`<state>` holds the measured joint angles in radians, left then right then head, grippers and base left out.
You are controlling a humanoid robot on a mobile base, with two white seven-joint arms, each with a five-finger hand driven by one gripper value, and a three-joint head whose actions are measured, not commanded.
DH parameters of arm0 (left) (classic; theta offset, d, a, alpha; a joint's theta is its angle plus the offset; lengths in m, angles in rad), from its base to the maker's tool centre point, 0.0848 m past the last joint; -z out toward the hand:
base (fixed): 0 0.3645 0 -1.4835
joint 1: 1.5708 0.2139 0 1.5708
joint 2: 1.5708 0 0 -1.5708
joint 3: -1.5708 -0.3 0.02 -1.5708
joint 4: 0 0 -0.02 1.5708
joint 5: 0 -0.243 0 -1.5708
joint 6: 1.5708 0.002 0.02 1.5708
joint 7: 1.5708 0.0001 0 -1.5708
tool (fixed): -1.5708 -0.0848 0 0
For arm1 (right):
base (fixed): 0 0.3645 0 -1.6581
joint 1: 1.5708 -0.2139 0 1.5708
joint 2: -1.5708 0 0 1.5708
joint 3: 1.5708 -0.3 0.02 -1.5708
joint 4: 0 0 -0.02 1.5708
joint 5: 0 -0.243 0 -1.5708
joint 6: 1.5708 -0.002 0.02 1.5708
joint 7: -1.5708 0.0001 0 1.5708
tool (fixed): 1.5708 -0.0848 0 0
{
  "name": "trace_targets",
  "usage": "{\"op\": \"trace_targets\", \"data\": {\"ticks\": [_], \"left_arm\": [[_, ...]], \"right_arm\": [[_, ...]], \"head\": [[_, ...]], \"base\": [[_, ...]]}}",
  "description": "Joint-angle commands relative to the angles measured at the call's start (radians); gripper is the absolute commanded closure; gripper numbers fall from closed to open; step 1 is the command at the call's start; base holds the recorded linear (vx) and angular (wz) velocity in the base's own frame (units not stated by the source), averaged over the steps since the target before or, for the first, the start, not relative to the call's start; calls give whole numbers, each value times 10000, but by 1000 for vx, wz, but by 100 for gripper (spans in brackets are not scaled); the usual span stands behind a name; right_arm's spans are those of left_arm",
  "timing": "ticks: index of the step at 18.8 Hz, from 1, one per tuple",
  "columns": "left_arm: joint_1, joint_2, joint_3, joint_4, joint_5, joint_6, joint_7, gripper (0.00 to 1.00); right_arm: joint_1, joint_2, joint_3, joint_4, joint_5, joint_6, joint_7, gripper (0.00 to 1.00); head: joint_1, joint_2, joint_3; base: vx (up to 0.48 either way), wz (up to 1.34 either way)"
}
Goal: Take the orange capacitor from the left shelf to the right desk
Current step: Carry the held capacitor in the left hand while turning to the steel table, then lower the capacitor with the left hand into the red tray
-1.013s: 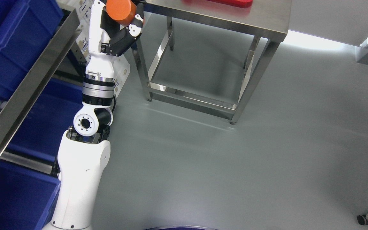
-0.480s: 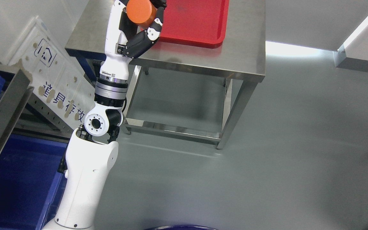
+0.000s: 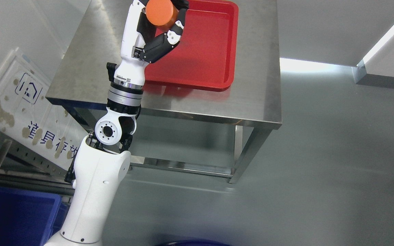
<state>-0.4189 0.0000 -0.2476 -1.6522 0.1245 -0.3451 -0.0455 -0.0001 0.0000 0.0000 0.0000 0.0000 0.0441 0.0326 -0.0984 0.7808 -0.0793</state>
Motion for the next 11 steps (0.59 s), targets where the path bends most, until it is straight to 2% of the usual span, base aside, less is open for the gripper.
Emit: {"op": "trace_targets", "data": {"ticks": [1, 8, 11], "left_arm": [[-29, 175, -453, 1, -3, 106, 26, 96], [-275, 175, -868, 17, -34, 1807, 56, 96], [-61, 175, -837, 1, -49, 1857, 41, 96]], "right_arm": [[16, -175, -107, -337, 0, 4, -3, 0], [16, -175, -107, -337, 0, 4, -3, 0], [16, -175, -107, -337, 0, 4, -3, 0]], "head": [[0, 0, 0], [0, 1, 0], [0, 1, 0]], "base": [[306, -51], [216, -30], [99, 0]]}}
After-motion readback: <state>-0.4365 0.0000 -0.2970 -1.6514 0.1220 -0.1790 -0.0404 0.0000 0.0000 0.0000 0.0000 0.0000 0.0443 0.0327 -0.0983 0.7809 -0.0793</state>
